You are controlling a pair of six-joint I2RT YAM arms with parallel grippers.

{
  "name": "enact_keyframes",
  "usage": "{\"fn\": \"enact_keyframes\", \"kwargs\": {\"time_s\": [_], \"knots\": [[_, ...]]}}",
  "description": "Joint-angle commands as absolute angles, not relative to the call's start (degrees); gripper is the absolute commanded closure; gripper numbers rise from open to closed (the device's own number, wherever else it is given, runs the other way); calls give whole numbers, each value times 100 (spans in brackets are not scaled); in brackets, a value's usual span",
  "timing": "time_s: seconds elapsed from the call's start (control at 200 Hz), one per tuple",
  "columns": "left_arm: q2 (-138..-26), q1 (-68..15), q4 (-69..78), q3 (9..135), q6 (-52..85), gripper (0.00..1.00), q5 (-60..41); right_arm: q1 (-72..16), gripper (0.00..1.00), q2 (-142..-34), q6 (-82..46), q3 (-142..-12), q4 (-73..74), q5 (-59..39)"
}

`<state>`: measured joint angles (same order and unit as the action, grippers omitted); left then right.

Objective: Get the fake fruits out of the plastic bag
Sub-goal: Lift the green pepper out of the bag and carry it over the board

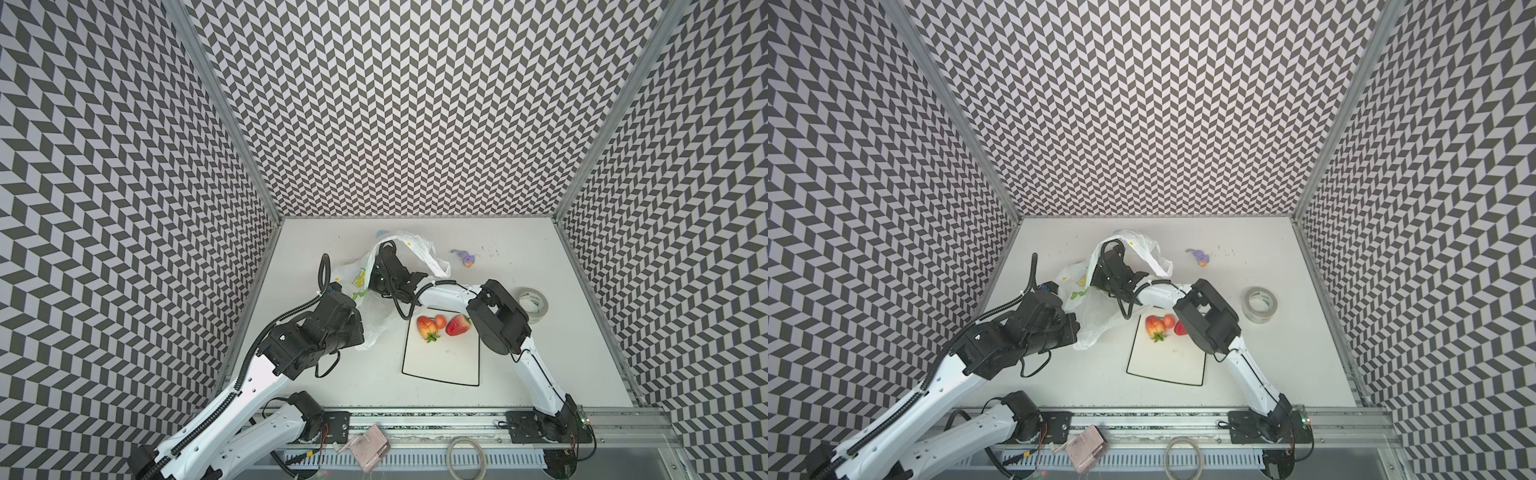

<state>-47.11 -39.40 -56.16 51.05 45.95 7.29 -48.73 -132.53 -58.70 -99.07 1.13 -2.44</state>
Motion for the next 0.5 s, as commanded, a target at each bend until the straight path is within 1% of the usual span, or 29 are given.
{"fn": "enact_keyframes", "kwargs": {"time_s": [0.0,0.215,0.496], "knots": [[-4637,-3975,-5582,5021,4640,100,793,-4810,49,-12779,-6067,-9638,679,-62],[-4612,-3973,-5505,5027,4667,100,835,-4694,50,-12285,-6212,-8994,1009,-188],[-4678,-3970,-5296,5036,4649,100,896,-4642,50,-11367,-6178,-7908,1423,-712]]}}
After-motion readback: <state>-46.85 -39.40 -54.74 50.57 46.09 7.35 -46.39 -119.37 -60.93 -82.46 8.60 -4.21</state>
